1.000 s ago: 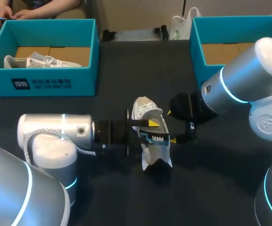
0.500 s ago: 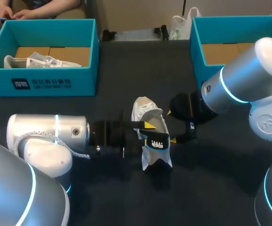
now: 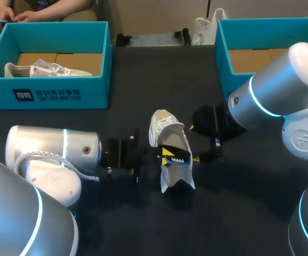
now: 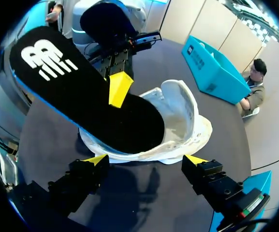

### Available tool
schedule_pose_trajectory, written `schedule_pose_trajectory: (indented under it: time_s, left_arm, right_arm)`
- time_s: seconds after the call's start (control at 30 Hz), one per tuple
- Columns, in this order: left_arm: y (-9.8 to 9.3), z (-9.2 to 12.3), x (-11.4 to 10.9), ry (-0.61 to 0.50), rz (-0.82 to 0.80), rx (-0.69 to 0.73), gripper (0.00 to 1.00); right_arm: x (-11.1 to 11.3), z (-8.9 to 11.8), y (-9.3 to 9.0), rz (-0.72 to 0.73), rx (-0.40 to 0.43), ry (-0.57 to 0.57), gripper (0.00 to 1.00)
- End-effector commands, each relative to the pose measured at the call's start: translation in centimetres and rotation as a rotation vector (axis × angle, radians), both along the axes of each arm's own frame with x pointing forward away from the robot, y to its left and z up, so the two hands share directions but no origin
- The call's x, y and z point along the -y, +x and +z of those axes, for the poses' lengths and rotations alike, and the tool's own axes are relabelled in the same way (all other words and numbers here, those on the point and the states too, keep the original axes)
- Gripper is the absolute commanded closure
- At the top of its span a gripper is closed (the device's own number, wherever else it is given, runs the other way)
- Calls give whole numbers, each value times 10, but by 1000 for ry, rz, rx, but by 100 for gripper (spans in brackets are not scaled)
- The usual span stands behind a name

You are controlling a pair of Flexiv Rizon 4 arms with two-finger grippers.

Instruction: Take the shoe out of the shoebox, open the shoe tongue, remove and reinsert the insole, then place the shoe into the shoebox

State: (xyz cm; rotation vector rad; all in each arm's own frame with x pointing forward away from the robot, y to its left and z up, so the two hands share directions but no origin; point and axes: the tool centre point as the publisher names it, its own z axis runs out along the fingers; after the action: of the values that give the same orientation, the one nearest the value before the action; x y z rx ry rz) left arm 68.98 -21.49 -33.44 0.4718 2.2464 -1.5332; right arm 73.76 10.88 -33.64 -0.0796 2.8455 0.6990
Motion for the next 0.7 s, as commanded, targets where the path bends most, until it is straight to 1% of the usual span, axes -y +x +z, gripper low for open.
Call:
schedule_pose_trajectory:
  time_s: [0.03,0.2,0.47,0.7]
  left_arm:
    - [7,-8,7,17,-1,0,100]
    - [16,-19,8,34,5,18,100]
    - [30,-25,7,30,53,65,100]
    - [35,-33,9,46,85,74,100]
  right_arm:
    - [0,0,-1,-1,2,0,0]
    - [0,0,-1,-1,2,0,0]
    - [0,0,-1,-1,2,0,0]
    - [0,0,-1,-1,2,0,0]
